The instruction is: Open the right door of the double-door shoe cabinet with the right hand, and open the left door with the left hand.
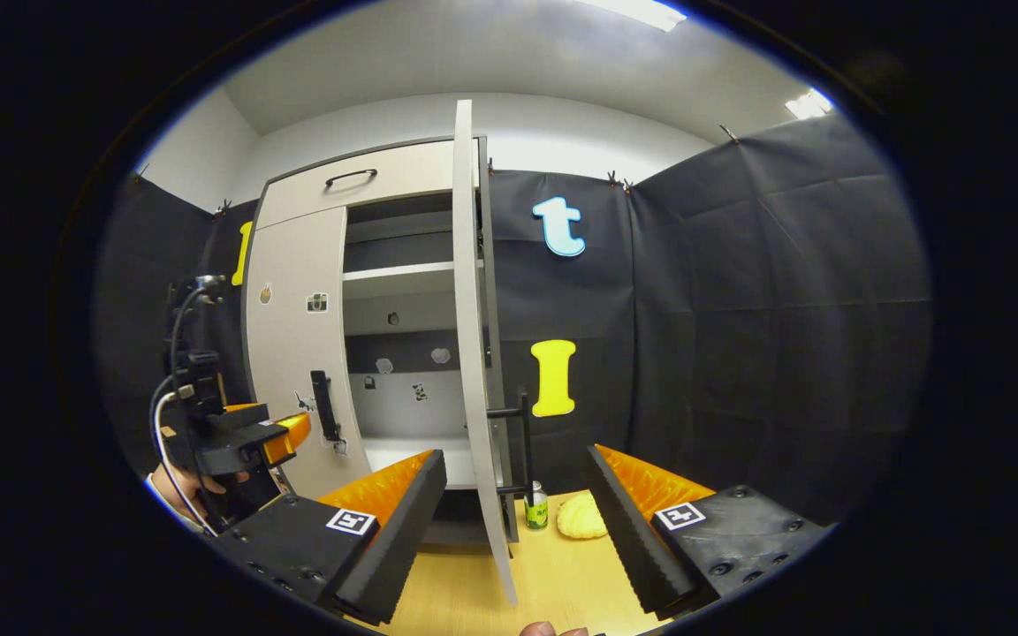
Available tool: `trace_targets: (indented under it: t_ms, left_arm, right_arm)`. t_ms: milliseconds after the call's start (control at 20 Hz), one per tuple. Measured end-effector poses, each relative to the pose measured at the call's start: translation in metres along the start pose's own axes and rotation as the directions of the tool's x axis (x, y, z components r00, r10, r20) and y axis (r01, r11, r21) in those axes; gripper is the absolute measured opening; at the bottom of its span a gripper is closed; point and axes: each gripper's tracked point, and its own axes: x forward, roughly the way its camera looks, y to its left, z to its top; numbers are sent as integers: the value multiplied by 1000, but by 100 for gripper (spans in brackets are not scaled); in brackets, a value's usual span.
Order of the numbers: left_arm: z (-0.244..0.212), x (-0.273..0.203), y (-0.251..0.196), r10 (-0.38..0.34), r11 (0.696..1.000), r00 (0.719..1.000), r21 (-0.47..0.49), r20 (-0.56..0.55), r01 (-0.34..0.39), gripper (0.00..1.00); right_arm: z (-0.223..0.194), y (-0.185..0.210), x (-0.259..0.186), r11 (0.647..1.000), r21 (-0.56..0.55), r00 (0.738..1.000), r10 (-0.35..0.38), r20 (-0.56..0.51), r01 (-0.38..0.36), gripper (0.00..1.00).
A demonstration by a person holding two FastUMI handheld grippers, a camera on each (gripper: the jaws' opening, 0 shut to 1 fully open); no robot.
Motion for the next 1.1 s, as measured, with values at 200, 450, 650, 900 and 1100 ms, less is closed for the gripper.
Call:
trace_targets:
  t_ms: [200,450,650,900,1100]
  left_arm:
    - [-13,45,-1,14,1000,1000,-20,-27,-14,95]
    - [-9,83,4,38,999,999,-7,-5,-38,88]
    - [-11,103,12,71,997,997,-41,-21,-72,76]
    - [-16,115,6,30,994,999,-103,-34,-33,51]
    - [-18,115,4,15,998,998,-60,-54,-18,35]
  right_arm:
    - [-4,-1,4,1000,-28,1000,1,-16,-2,99]
    - [-1,-8,8,999,-43,1000,-8,-1,8,99]
    - [1,-18,13,999,-34,1000,-23,10,23,99]
    - [0,-24,18,998,-61,999,-33,6,34,99]
    - [-2,-22,16,996,-80,1000,-25,2,25,99]
